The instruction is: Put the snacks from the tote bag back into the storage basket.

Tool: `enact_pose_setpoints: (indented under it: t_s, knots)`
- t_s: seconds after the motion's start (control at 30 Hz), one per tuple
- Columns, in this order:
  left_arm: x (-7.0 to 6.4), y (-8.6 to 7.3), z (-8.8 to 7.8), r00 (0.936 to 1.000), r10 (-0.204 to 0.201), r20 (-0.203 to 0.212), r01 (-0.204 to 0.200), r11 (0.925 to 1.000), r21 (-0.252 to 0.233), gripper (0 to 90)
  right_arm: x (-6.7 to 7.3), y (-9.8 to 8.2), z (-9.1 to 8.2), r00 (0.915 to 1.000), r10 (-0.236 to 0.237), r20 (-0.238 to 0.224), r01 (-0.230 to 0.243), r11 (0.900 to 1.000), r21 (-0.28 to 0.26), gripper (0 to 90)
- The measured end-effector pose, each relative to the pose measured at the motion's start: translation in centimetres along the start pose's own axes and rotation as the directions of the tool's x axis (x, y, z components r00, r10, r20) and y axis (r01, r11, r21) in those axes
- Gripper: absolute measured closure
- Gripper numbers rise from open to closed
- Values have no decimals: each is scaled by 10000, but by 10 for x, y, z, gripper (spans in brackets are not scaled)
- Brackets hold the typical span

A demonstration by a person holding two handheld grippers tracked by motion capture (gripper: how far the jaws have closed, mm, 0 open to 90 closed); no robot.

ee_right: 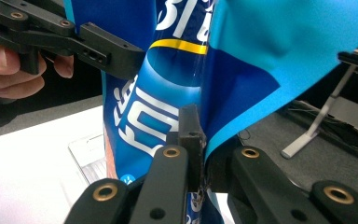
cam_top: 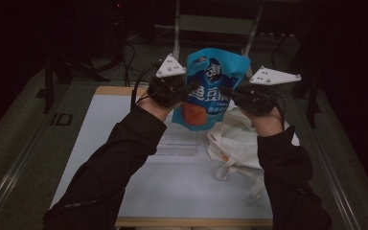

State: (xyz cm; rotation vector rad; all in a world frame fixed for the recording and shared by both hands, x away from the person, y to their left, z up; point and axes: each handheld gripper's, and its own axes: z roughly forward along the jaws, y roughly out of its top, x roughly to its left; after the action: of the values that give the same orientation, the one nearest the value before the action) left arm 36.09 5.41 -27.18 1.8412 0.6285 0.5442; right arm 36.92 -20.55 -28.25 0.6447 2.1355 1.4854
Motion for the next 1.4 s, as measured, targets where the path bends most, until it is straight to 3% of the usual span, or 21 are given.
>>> enact_pose_setpoints:
  t_s: [0.63,0.87,1.0,1.4]
  knots:
    - [38,-33,-36,9978,-517,-424,519,9986,50,900,27,5,58,9985,-73,-539,75,10000,39,877]
    - [51,-47,-36,9963,-555,-650,564,9983,112,900,31,2,76,9986,55,-531,-45,9998,176,877]
    - [61,-67,-30,9953,-775,-583,772,9970,-79,900,33,-7,92,9987,70,-496,-50,9992,400,878]
    - [69,-101,-20,9938,-1036,-412,1038,9946,21,900,37,-33,112,9983,365,-456,-325,9958,856,877]
